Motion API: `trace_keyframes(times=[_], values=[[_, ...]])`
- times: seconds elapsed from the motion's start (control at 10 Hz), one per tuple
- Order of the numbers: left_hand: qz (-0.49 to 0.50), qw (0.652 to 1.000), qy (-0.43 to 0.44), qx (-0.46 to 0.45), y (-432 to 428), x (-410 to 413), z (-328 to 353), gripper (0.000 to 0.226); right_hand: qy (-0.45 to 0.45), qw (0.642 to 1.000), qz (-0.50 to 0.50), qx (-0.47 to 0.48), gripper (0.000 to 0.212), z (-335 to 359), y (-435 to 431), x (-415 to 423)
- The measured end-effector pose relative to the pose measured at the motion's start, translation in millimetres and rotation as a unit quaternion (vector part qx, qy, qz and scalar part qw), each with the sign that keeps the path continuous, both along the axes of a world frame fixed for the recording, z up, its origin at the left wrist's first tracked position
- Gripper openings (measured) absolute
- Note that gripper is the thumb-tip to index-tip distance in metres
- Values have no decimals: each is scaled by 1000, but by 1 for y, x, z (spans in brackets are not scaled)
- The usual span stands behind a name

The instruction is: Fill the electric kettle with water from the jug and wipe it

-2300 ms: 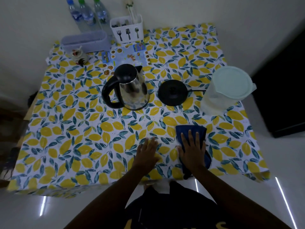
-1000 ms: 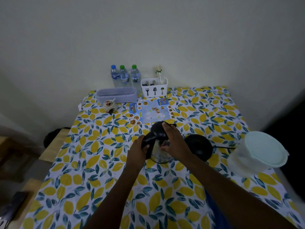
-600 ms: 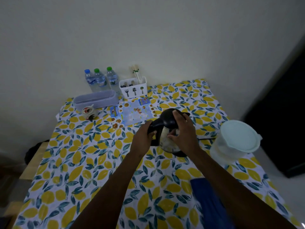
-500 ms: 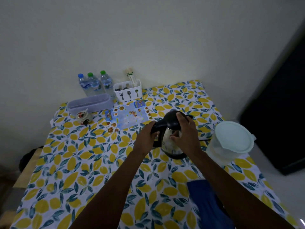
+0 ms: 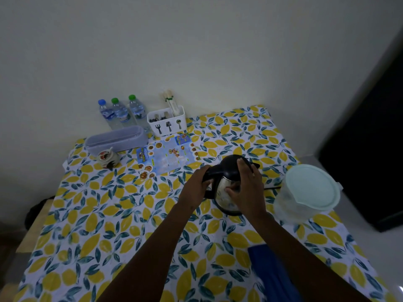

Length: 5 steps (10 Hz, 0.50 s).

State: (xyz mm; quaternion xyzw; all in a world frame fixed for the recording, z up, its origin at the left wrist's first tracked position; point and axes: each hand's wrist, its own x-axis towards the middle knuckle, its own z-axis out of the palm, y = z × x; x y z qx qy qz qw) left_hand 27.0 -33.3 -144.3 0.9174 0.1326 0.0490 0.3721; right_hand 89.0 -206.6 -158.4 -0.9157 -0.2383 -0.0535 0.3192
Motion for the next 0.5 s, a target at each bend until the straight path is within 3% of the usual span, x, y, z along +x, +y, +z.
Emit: trace_keyframes(times=[0.2, 0.3, 0.5], values=[[14, 1000, -9, 17, -6, -8, 1, 49, -29, 998, 19, -55, 101, 1, -4, 2], [-1, 997, -8, 81, 2, -16, 11, 50, -48, 991, 12, -121, 86, 9, -3, 6], [26, 988, 0, 154, 33, -19, 46, 57, -43, 980, 71, -179, 79, 49, 26, 28]])
